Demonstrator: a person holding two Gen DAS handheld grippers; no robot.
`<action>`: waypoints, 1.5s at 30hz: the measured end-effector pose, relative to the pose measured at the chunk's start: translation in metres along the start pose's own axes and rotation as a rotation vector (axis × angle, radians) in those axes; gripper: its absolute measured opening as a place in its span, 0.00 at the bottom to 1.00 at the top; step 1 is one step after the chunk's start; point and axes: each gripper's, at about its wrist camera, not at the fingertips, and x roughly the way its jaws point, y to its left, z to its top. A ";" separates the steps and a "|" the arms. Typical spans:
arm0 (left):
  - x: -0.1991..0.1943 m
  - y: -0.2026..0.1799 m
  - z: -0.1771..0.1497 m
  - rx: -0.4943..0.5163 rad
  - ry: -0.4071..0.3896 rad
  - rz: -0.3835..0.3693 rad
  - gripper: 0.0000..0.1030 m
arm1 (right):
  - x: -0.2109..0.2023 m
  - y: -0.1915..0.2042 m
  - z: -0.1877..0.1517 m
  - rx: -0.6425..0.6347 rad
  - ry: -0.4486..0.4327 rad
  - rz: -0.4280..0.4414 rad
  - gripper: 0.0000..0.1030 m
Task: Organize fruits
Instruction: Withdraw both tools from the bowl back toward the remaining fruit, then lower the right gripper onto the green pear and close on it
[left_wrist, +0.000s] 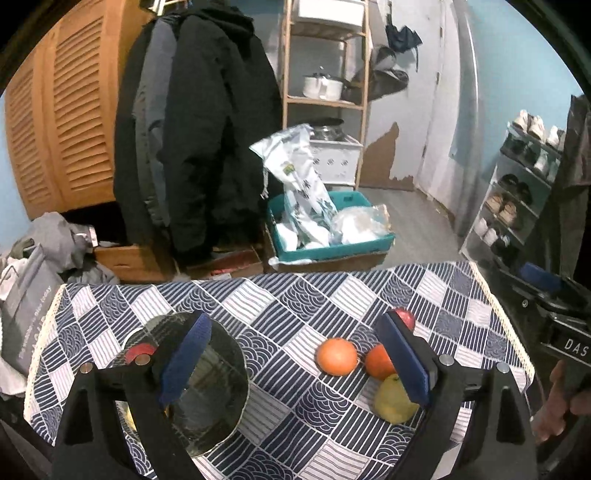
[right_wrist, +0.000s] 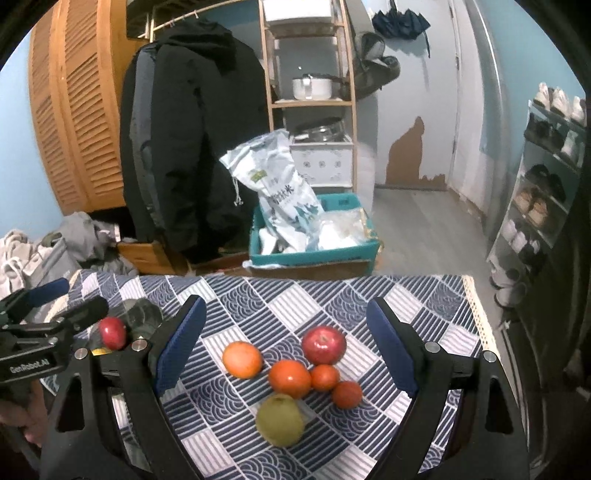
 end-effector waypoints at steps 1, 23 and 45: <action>0.004 -0.003 -0.002 0.010 0.012 0.004 0.91 | 0.002 -0.002 -0.002 0.005 0.010 0.001 0.86; 0.078 -0.012 -0.056 0.058 0.241 0.034 0.91 | 0.085 -0.012 -0.077 0.002 0.339 -0.003 0.86; 0.117 0.000 -0.088 0.048 0.374 0.045 0.91 | 0.157 0.003 -0.140 -0.046 0.586 0.018 0.86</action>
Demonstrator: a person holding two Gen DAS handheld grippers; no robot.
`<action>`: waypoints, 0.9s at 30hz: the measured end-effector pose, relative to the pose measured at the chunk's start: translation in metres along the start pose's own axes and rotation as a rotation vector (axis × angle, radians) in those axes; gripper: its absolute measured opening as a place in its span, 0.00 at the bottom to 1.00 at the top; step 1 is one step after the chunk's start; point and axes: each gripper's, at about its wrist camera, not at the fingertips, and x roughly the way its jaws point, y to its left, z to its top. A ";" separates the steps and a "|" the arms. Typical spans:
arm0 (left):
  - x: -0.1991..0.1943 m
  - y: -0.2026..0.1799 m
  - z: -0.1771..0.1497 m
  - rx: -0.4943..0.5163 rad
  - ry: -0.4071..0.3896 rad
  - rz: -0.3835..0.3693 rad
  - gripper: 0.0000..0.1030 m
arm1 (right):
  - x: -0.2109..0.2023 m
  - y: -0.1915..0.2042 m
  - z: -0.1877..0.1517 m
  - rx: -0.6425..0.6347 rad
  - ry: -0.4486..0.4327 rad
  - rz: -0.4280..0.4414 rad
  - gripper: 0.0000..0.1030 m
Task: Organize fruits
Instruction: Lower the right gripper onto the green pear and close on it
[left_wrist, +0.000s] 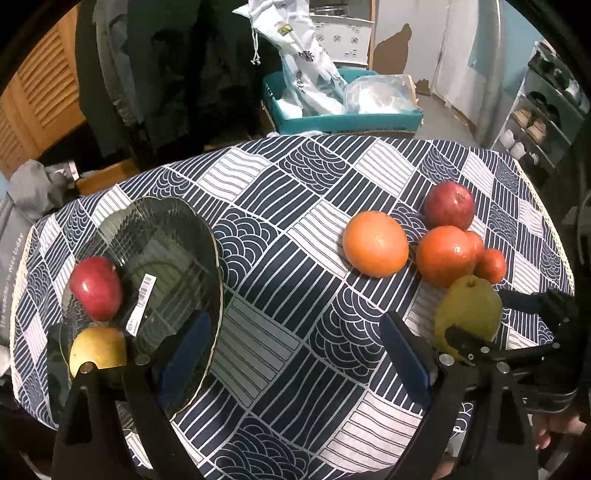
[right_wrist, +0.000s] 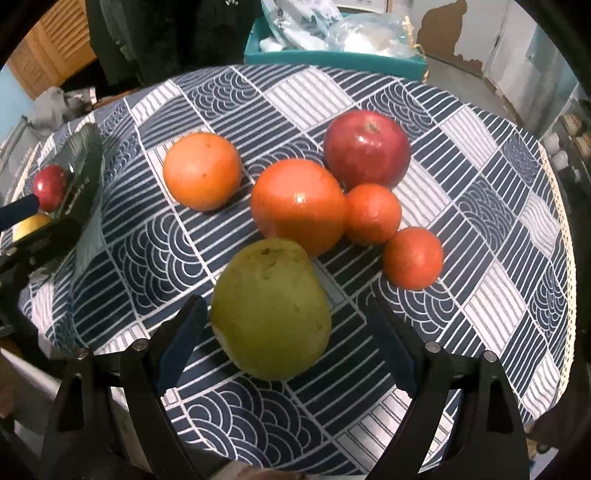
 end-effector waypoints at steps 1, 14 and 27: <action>0.001 0.000 0.000 0.000 0.001 0.001 0.91 | 0.003 0.000 -0.001 0.001 0.005 -0.001 0.86; 0.006 -0.008 0.006 0.015 0.007 -0.014 0.91 | 0.013 0.000 -0.004 0.017 0.043 0.076 0.65; -0.006 -0.012 0.030 -0.025 -0.042 -0.059 0.91 | -0.027 -0.009 0.005 0.021 -0.084 0.013 0.65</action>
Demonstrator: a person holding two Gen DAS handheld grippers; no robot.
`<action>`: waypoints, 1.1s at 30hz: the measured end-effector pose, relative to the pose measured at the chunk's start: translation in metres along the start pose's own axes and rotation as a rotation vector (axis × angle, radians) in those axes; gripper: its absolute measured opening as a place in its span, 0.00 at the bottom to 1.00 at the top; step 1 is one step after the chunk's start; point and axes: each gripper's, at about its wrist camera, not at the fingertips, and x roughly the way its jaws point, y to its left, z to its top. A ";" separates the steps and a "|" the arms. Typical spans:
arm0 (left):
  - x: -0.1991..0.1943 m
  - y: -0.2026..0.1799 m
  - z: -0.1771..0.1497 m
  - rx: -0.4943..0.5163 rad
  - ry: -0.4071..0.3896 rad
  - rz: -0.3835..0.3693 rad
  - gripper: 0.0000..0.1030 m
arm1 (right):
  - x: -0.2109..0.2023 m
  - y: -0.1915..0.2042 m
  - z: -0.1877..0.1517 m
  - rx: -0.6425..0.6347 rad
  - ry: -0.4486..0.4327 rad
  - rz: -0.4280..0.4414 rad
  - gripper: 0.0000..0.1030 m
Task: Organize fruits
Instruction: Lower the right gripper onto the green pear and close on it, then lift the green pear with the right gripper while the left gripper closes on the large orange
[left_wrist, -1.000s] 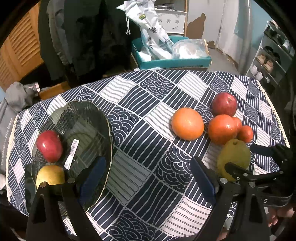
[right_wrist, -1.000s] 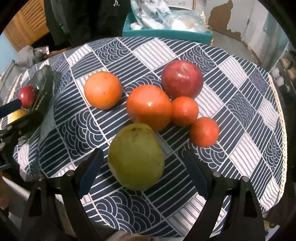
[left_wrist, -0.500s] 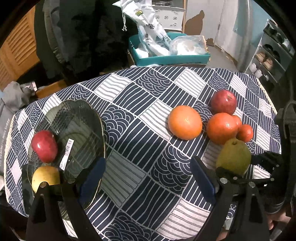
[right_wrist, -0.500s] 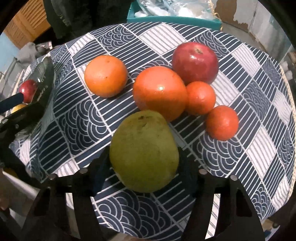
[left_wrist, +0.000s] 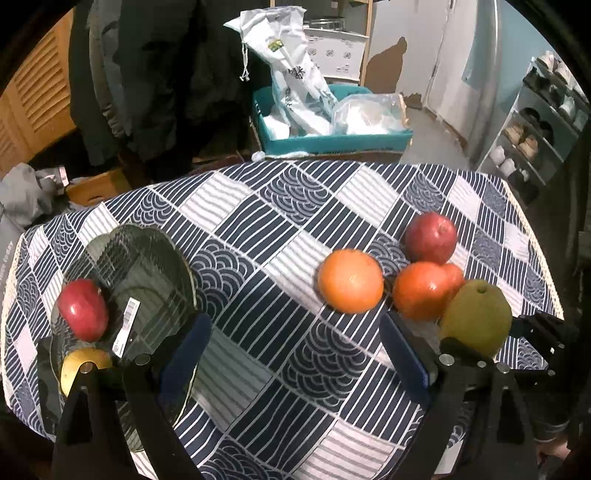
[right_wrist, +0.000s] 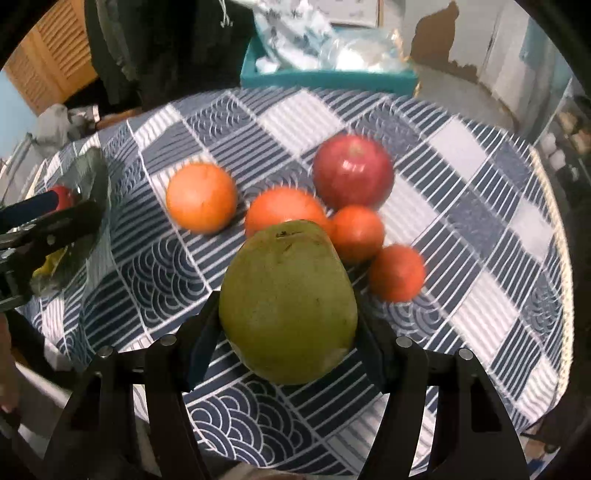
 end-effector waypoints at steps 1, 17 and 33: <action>0.000 -0.001 0.002 -0.001 -0.002 0.000 0.91 | -0.002 -0.001 0.002 0.000 -0.008 -0.001 0.65; 0.032 -0.026 0.022 0.014 0.012 -0.014 0.91 | -0.029 -0.037 0.032 0.063 -0.141 -0.038 0.65; 0.089 -0.040 0.032 -0.023 0.106 -0.038 0.91 | -0.009 -0.079 0.046 0.146 -0.145 -0.047 0.65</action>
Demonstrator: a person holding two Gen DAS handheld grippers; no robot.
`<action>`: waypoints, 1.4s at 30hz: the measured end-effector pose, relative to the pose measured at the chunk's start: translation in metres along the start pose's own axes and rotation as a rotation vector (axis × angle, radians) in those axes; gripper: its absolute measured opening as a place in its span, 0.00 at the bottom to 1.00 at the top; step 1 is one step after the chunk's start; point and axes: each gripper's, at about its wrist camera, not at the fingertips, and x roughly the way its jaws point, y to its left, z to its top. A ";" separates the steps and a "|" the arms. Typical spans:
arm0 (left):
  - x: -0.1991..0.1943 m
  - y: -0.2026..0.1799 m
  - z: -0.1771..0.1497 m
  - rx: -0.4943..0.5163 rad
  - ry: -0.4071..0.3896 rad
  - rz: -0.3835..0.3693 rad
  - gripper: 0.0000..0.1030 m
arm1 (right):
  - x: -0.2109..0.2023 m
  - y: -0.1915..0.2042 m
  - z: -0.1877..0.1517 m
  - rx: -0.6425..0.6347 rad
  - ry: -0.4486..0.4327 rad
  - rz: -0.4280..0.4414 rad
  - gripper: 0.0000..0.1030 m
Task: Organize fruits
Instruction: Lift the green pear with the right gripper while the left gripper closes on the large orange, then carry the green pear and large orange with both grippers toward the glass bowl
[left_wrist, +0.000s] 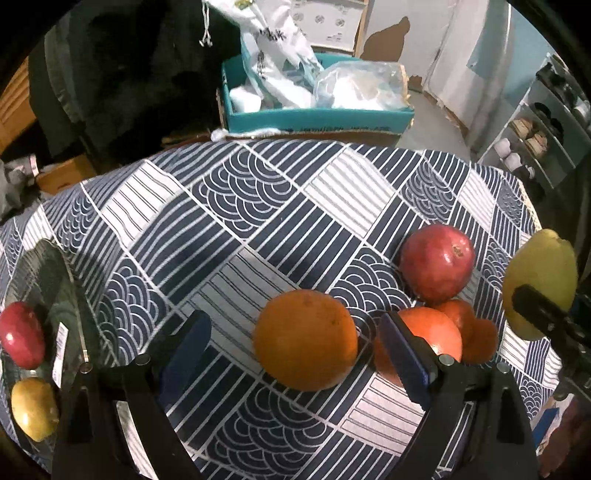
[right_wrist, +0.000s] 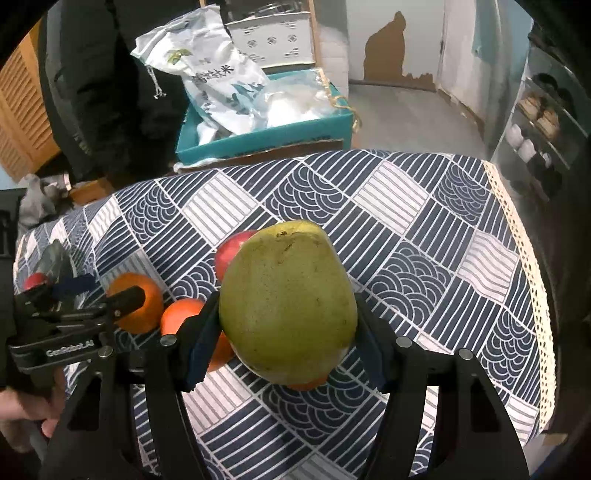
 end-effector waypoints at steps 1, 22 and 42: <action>0.003 0.000 0.000 -0.001 0.007 -0.002 0.90 | 0.000 0.000 0.001 0.000 0.000 0.000 0.65; 0.011 -0.002 -0.016 0.035 0.034 -0.066 0.62 | 0.000 0.003 0.003 -0.012 -0.009 0.000 0.65; -0.067 0.003 -0.003 0.031 -0.131 -0.059 0.61 | -0.037 0.022 0.017 -0.056 -0.098 -0.012 0.65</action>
